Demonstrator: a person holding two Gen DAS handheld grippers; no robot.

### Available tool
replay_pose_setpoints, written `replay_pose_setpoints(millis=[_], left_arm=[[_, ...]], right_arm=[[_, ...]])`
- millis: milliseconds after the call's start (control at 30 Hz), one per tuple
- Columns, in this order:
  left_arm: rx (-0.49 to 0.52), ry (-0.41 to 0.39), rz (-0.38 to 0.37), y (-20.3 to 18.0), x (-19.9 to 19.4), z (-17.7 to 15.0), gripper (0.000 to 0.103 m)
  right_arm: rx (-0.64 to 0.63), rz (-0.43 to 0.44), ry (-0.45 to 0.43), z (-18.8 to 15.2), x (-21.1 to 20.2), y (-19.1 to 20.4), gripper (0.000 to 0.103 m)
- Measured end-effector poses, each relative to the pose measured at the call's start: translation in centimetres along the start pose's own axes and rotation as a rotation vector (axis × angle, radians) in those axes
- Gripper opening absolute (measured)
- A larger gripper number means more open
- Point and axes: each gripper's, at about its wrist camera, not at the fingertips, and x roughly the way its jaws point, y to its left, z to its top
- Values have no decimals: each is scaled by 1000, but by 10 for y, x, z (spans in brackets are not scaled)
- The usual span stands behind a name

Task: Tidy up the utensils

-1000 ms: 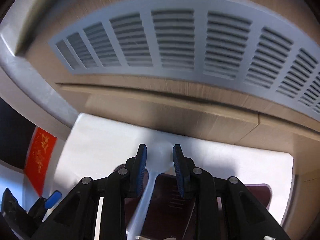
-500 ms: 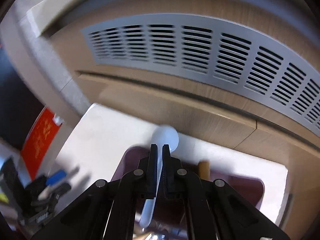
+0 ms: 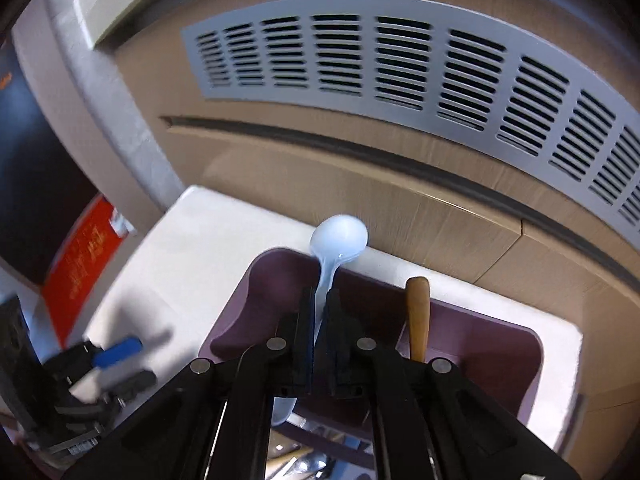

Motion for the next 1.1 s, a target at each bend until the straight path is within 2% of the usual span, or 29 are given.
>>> replay_pose_setpoints(millis=[267,367,433,500,567,733,833,933,967,1000,1100], left_arm=[[-11,21,-7,-5,7,2,43],[-4,25,-19,-9,9,1,43],[1,27,-25,-12,9,0,43],[2,27,-31,-11,7,-1,43],[-2,24,-33,-7,5,-1,43],[-31,11,-25,4,3,0,43],[-51,14,-36,6,4,0,43],[-37,19,-39,2,4,-1,43],[-32,20,-41,0,4,-2,43],[-31,21,-41,0,4,-2,43],[-37,20,-41,1,4,-2,43]], right_arm=[[15,58,17,-14,-14,-13,9],[55,109,37,-12,-12,-19,13],[88,153,65,-7,-2,-20,20],[124,185,73,-3,4,-21,23],[143,222,78,-2,6,-21,23],[67,200,-1,-3,-12,-7,23],[23,171,51,-2,-1,5,23],[32,169,87,-6,11,5,22],[40,188,89,-9,12,3,20],[47,210,85,-10,12,2,9],[42,203,42,-14,-8,0,9]])
